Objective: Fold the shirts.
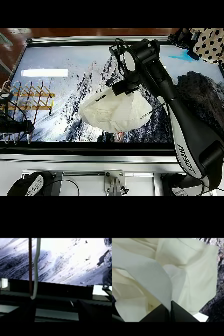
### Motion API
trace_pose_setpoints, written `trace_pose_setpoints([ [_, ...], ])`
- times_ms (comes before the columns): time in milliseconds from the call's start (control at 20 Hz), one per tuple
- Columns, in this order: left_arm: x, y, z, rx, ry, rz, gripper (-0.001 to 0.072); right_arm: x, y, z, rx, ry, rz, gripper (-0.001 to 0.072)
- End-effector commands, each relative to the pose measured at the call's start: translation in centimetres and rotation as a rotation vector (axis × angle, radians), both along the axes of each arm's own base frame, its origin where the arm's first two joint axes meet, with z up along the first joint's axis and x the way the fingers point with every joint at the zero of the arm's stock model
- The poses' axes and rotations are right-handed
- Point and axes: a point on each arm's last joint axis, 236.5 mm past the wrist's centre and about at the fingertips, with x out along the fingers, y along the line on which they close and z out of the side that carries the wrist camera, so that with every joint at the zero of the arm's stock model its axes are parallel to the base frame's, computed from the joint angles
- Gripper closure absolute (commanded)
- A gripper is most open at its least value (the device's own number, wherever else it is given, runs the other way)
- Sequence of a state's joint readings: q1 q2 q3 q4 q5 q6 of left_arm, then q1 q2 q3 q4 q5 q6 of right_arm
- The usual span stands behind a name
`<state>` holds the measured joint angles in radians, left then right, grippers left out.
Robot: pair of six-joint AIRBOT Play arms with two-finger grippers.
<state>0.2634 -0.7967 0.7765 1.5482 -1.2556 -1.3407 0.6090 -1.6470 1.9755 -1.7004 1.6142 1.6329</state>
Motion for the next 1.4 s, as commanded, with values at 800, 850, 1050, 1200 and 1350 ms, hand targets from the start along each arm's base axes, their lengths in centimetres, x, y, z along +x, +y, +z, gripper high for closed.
trace_pose_setpoints([
  [800,-4.3,5.2,-6.3,0.078,0.09,0.109,0.0108,-0.2,-0.4,-0.1,-0.018,0.007,-0.001,0.0637],
  [850,-4.3,5.7,-6.7,0.082,0.08,0.127,0.0108,-0.2,-0.4,-0.1,-0.018,0.007,-0.001,0.0637],
  [1050,-3.3,6.4,-8.1,0.082,0.078,0.128,0.011,0.0,-0.3,-0.1,-0.015,0.002,0.0,0.0637],
  [1200,-3.4,6.4,-10.1,0.059,0.137,0.112,0.0113,0.1,-0.2,0.0,-0.012,-0.003,0.001,0.0637],
  [1350,-3.4,6.3,-11.2,0.045,0.168,0.11,0.0215,0.3,-0.1,0.1,-0.006,-0.013,0.002,0.0637],
])
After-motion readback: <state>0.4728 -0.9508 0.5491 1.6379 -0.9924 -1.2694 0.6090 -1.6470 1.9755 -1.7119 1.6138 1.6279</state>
